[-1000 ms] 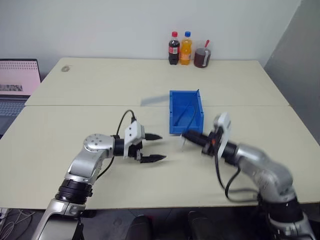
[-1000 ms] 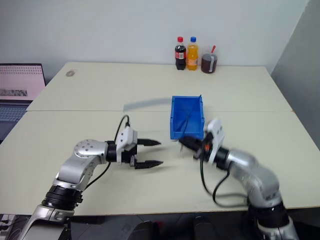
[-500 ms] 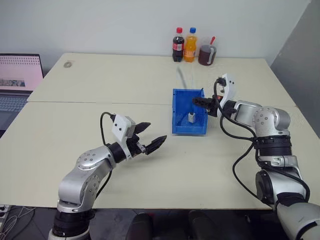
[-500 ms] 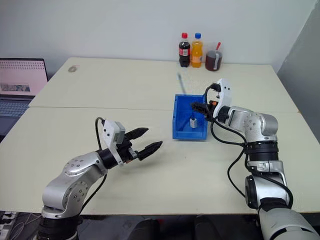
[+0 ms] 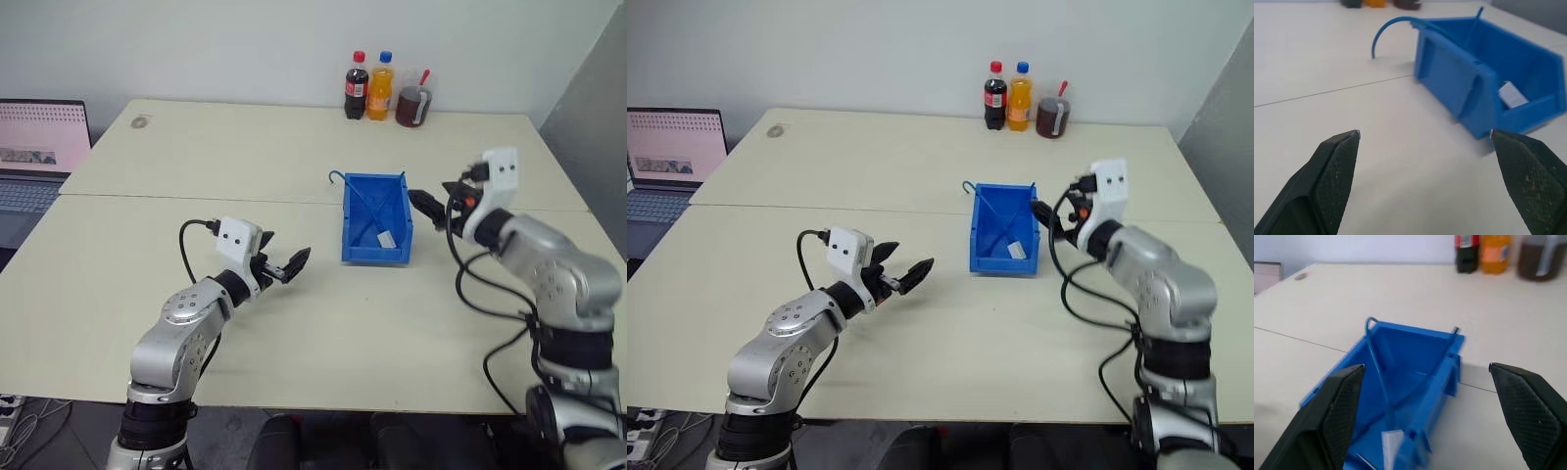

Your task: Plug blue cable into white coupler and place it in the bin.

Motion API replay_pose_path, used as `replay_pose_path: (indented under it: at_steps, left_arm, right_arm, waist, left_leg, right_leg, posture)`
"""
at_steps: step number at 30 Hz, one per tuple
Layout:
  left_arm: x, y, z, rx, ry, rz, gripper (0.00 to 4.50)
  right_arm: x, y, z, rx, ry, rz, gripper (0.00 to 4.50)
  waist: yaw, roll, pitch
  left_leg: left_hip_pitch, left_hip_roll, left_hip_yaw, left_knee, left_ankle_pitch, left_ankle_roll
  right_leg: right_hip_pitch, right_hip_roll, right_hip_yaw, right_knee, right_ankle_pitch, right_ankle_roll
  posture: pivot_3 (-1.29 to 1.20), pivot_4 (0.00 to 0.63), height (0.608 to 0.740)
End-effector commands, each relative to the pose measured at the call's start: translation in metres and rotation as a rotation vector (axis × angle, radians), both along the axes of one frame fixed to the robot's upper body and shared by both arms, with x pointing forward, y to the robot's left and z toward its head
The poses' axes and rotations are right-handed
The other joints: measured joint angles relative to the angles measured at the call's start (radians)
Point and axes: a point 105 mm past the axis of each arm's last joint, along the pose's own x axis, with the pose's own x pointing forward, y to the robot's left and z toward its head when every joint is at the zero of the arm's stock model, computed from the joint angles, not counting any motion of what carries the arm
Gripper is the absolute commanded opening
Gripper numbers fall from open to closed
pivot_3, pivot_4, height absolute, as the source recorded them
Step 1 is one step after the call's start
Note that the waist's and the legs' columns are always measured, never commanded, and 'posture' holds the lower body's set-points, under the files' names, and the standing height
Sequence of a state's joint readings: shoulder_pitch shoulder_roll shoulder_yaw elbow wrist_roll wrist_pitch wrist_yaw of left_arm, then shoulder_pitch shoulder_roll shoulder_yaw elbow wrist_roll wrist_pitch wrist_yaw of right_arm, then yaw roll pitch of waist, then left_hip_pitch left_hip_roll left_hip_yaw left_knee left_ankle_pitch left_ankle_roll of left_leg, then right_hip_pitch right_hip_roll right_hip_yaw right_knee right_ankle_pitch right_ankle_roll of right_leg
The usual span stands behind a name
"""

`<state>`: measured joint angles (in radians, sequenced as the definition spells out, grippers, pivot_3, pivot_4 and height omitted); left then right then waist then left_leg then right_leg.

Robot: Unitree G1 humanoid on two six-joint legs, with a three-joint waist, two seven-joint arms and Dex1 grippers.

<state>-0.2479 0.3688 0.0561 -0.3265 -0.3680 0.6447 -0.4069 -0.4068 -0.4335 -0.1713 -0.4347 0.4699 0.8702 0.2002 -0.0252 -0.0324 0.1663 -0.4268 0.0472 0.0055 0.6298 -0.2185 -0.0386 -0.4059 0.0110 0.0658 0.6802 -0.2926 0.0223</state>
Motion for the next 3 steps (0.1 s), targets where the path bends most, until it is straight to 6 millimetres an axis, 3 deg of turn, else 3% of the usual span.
replay_pose_path:
  at_steps: [1, 3]
  left_arm:
    - [0.007, 0.011, 0.006, -0.012, -0.038, 0.058, 4.5]
    - [0.011, 0.019, -0.001, -0.01, -0.022, 0.104, 4.5]
  right_arm:
    - [-0.035, -0.013, -0.01, -0.142, -0.123, -0.178, 4.31]
    - [-0.048, -0.021, -0.029, -0.123, -0.101, -0.276, 4.31]
  waist:
    - [-0.002, 0.0, 0.0]
    - [-0.002, 0.0, 0.0]
  left_leg:
    - [0.0, 0.0, 0.0, 0.0, 0.0, 0.0]
    - [0.001, 0.0, 0.0, 0.0, 0.001, -0.001]
  right_leg:
    - [0.0, 0.0, 0.0, 0.0, 0.0, 0.0]
    - [0.0, -0.001, 0.0, 0.001, 0.0, 0.0]
  posture:
    - [0.0, 0.15, 0.74]
    - [0.0, 0.15, 0.74]
